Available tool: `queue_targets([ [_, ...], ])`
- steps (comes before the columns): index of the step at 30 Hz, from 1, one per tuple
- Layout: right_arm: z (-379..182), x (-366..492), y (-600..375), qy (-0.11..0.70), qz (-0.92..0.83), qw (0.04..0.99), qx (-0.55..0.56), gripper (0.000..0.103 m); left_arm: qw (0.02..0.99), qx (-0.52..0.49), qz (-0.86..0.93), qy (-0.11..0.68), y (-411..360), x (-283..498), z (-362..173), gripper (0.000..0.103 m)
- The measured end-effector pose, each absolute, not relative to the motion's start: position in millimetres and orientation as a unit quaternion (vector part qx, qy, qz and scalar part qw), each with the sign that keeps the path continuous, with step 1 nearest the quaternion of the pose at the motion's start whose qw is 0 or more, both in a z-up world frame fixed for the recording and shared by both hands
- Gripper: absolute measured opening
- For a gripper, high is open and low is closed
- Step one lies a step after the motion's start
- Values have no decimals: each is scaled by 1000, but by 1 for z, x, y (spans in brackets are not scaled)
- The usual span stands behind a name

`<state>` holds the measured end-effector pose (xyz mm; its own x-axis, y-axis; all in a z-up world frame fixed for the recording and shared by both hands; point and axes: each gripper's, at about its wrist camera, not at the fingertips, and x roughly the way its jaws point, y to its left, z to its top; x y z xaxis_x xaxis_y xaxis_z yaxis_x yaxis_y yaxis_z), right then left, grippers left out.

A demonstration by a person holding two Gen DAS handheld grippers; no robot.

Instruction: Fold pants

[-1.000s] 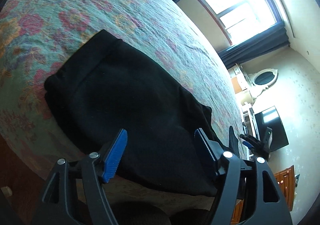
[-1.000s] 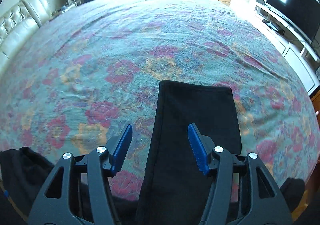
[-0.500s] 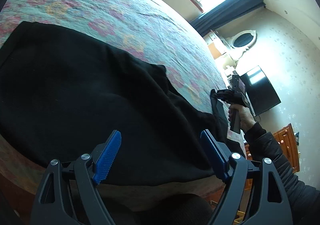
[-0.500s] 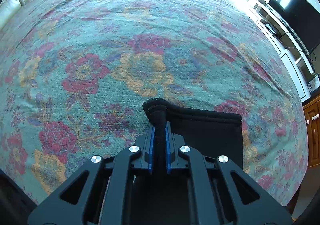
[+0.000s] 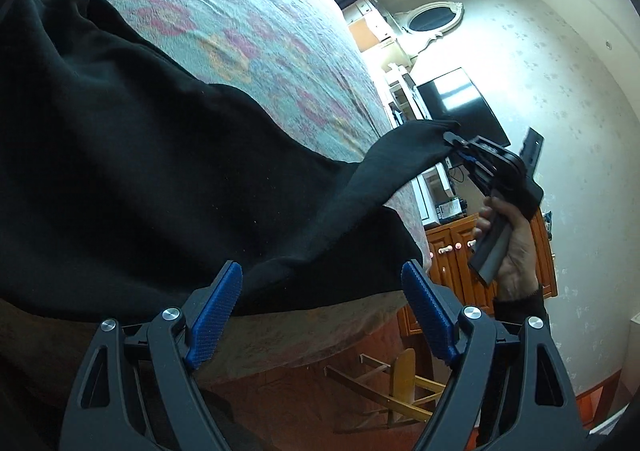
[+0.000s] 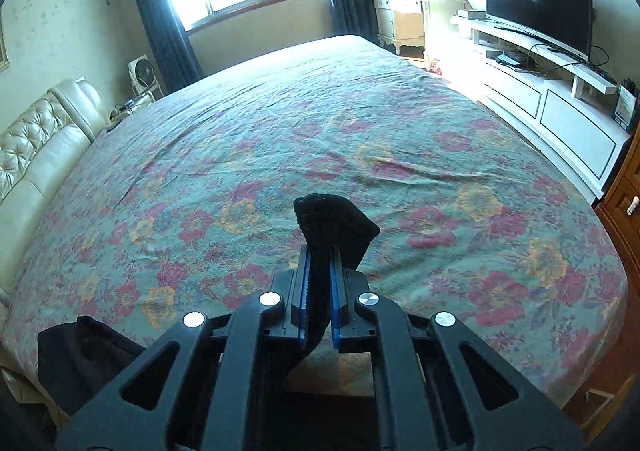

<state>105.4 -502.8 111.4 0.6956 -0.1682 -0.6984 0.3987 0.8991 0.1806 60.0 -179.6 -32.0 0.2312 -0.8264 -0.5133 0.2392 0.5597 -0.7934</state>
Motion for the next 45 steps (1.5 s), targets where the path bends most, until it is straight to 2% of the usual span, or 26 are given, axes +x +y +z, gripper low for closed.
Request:
queue_targets([
  [4,92,35,-531,342,-167,901,207,8,742,-284,-344,500,-201,57,-41,81],
  [11,23,-52,-566,333,-179,869,319,8,746,-269,-328,513,-218,50,-48,81],
  [16,-5,-86,-569,325,-184,854,361,8,750,-259,-341,503,-229,47,-41,81],
  [23,-29,-102,-569,362,-167,835,380,8,756,-248,-333,506,-245,56,-50,81],
  [26,-13,-108,-573,350,-143,841,386,15,760,-240,-332,505,-251,58,-52,81],
  [28,2,-116,-589,319,-133,844,410,37,761,-237,-334,504,-252,59,-52,81],
  [29,4,-117,-602,315,-124,839,427,63,761,-236,-335,503,-251,58,-52,81],
  [30,3,-114,-614,318,-113,830,443,67,761,-237,-334,503,-252,58,-53,81],
  [35,-28,-87,-663,353,-61,773,524,67,762,-236,-333,502,-252,57,-52,82],
  [39,-57,-54,-661,407,20,719,562,68,763,-235,-331,503,-252,56,-52,82],
  [42,-64,-33,-653,427,48,711,556,82,766,-230,-329,503,-255,56,-52,82],
  [45,-68,-20,-659,394,71,697,594,87,769,-223,-328,501,-258,55,-52,83],
])
